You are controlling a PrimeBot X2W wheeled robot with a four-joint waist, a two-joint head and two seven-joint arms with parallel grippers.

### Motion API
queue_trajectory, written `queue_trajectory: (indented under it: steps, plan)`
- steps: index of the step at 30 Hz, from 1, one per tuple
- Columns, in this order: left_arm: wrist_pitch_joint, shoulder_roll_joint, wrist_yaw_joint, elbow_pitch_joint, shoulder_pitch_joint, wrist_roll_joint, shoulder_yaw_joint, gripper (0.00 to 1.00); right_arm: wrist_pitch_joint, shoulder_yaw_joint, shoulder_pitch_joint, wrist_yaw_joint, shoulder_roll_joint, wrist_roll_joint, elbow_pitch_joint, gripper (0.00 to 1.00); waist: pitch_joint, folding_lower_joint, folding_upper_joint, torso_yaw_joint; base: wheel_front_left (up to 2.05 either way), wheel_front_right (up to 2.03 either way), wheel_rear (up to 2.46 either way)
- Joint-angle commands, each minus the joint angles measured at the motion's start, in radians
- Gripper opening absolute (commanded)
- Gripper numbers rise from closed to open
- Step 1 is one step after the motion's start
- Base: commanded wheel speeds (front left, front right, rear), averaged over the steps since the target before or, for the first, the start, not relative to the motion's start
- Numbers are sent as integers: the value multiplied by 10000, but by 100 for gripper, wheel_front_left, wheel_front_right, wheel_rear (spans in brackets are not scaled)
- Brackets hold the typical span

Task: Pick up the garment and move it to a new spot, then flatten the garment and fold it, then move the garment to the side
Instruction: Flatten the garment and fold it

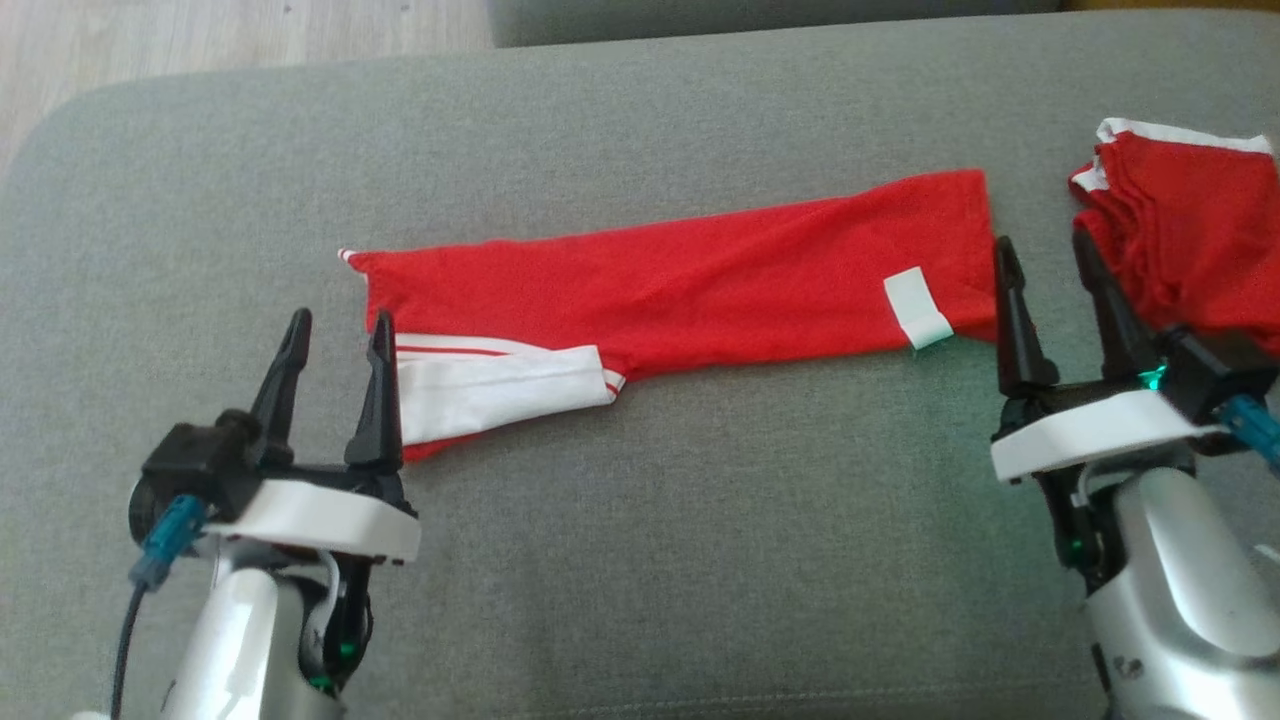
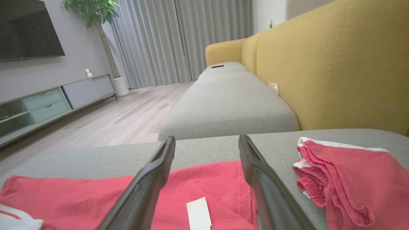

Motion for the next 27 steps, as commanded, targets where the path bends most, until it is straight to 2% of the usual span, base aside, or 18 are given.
queue_trajectory:
  steps: [1, 8, 18, 22, 27]
  plan:
    - [-121, 22, -55, -275, -576, 110, 437, 100, 91, 48, -236, -9, -14, -124, -356, 100, 99, 0, -1, 48, 0, 0, 0]
    - [-122, -172, -401, -162, -968, 424, 472, 100, 1239, -802, -1125, -9, -116, -433, 534, 100, 750, 0, -1, 406, 0, 0, 0]
    - [-122, -266, -607, 72, -1380, 465, 278, 100, 2527, -2574, -2626, -9, -237, -1599, 3353, 100, 1426, 0, -1, 1072, 0, 0, 0]
    - [-122, -273, -631, 108, -1471, 410, 255, 100, 2728, -2601, -3045, -9, -235, -1637, 4212, 100, 1512, 0, -1, 1190, 0, 0, 0]
    - [-122, -275, -611, 115, -1519, 366, 292, 100, 3113, -2101, -3318, -9, -243, -1200, 5006, 100, 1532, 0, -1, 1185, 0, 0, 0]
